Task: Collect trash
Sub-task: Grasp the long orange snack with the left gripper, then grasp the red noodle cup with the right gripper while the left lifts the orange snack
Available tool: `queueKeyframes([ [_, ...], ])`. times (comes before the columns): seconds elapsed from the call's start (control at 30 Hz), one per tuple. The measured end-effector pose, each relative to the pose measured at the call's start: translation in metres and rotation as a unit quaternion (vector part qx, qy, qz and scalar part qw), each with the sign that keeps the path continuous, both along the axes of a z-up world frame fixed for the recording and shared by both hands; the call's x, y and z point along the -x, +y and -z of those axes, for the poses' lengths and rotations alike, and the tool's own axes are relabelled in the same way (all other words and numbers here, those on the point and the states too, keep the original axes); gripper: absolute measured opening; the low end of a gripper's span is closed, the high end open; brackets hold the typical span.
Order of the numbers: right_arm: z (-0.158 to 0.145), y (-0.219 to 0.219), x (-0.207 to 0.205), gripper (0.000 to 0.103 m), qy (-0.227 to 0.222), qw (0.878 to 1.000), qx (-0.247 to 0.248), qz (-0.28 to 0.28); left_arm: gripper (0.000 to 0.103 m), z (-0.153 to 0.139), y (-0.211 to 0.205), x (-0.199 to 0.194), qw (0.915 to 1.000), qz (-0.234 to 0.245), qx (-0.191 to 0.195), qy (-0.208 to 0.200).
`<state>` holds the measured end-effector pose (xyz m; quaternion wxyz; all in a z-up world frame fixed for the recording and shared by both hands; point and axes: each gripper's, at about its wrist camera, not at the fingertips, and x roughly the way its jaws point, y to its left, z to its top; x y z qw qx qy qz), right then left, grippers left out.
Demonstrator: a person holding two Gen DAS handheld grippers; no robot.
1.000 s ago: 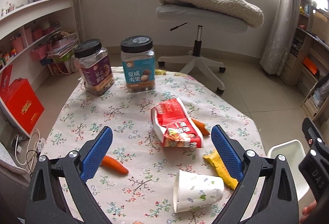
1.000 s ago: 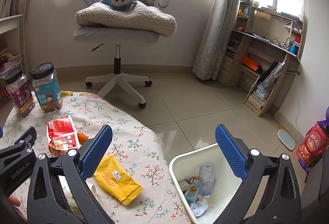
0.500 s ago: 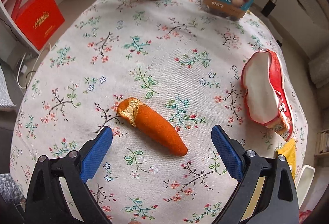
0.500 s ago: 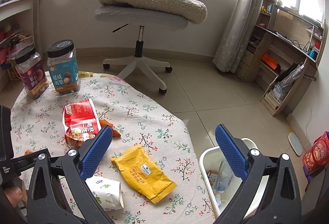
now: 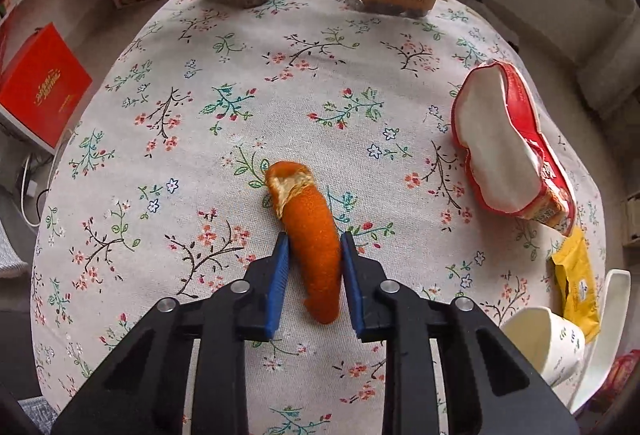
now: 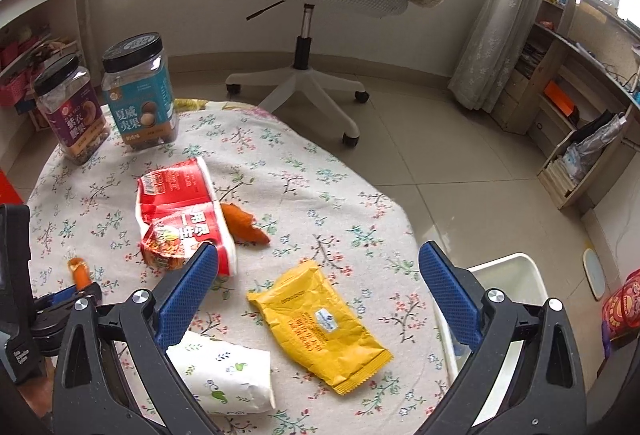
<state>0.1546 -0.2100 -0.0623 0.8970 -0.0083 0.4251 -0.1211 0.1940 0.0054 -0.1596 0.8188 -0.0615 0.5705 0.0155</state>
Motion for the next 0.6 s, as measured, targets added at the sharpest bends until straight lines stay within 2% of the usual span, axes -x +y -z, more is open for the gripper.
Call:
queueKeyframes([
  [0.07,0.009,0.009,-0.009,0.096,0.017,0.999,-0.018,-0.02,0.022,-0.013,0.007,0.005,0.9997,0.006,0.019,-0.01],
  [0.13,0.015,0.023,-0.017,0.096,0.03,0.998,-0.015,-0.057,0.021,-0.034,0.013,0.009,0.999,0.018,0.019,-0.035],
  [0.23,0.021,0.05,-0.023,0.096,0.05,0.99,0.026,-0.129,0.02,-0.065,0.027,0.012,0.9966,0.033,0.014,-0.074],
  [0.37,0.034,0.08,-0.033,0.096,0.084,0.973,0.079,-0.202,0.02,-0.087,0.046,0.019,0.9945,0.039,0.028,-0.094],
  [0.5,0.054,0.102,-0.047,0.087,0.122,0.948,0.158,-0.248,0.02,-0.098,0.056,0.025,0.9934,0.041,0.038,-0.1],
  [0.57,0.064,0.108,-0.059,0.081,0.151,0.94,0.166,-0.257,0.02,-0.1,0.058,0.027,0.993,0.044,0.039,-0.102],
  [0.6,0.07,0.109,-0.064,0.074,0.165,0.937,0.166,-0.259,0.02,-0.1,0.059,0.026,0.993,0.044,0.037,-0.103],
])
